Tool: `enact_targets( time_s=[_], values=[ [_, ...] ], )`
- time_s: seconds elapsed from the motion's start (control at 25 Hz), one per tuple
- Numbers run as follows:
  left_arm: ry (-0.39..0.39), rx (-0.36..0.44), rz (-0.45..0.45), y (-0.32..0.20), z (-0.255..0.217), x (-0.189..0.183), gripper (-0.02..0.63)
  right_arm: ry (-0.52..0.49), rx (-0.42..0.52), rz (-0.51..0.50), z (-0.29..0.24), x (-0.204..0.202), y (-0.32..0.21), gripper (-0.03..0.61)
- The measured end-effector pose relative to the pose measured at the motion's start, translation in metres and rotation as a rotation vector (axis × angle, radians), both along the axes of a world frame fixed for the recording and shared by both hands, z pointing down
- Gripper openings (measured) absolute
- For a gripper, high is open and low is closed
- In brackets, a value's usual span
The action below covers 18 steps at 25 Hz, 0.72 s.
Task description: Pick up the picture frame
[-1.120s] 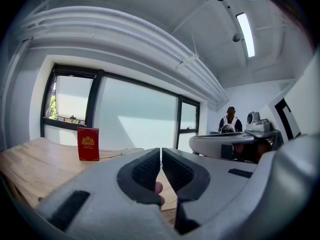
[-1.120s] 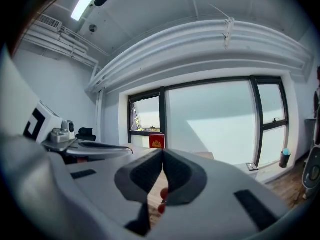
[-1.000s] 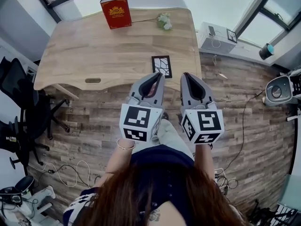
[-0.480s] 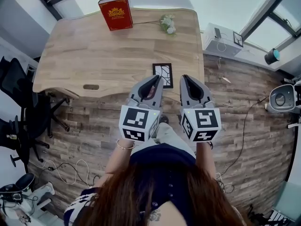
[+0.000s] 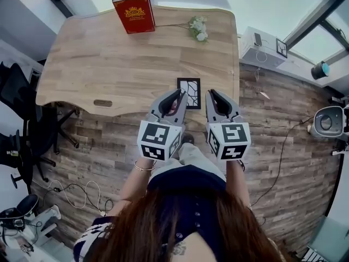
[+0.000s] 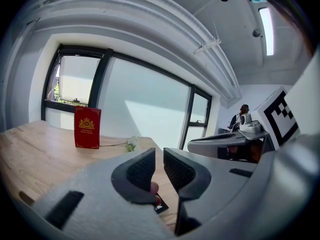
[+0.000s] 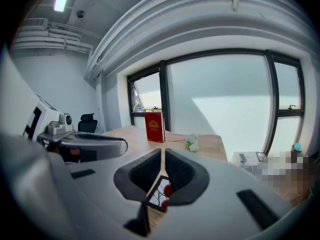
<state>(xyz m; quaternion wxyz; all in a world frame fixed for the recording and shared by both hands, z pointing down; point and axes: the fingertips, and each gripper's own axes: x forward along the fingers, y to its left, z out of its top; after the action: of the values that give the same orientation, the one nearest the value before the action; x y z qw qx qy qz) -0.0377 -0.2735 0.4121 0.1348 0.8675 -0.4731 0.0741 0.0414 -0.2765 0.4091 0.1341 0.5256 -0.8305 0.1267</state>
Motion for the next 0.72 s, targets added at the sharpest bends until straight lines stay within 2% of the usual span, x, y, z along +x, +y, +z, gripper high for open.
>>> enact_targets(
  time_s=[0.32, 0.4, 0.48, 0.72],
  values=[
    [-0.007, -0.077, -0.013, -0.025, 0.033, -0.005, 0.037, 0.033, -0.091, -0.042, 0.04, -0.002, -0.026, 0.029],
    [-0.004, -0.102, -0.01, -0.03, 0.041, -0.005, 0.057, 0.039, -0.117, -0.052, 0.051, -0.003, -0.032, 0.034],
    [-0.003, -0.132, -0.009, -0.035, 0.05, -0.005, 0.11, 0.039, -0.151, -0.065, 0.063, -0.004, -0.036, 0.061],
    [-0.024, -0.209, -0.022, -0.048, 0.085, -0.007, 0.115, 0.044, -0.23, -0.085, 0.097, -0.003, -0.05, 0.081]
  ],
)
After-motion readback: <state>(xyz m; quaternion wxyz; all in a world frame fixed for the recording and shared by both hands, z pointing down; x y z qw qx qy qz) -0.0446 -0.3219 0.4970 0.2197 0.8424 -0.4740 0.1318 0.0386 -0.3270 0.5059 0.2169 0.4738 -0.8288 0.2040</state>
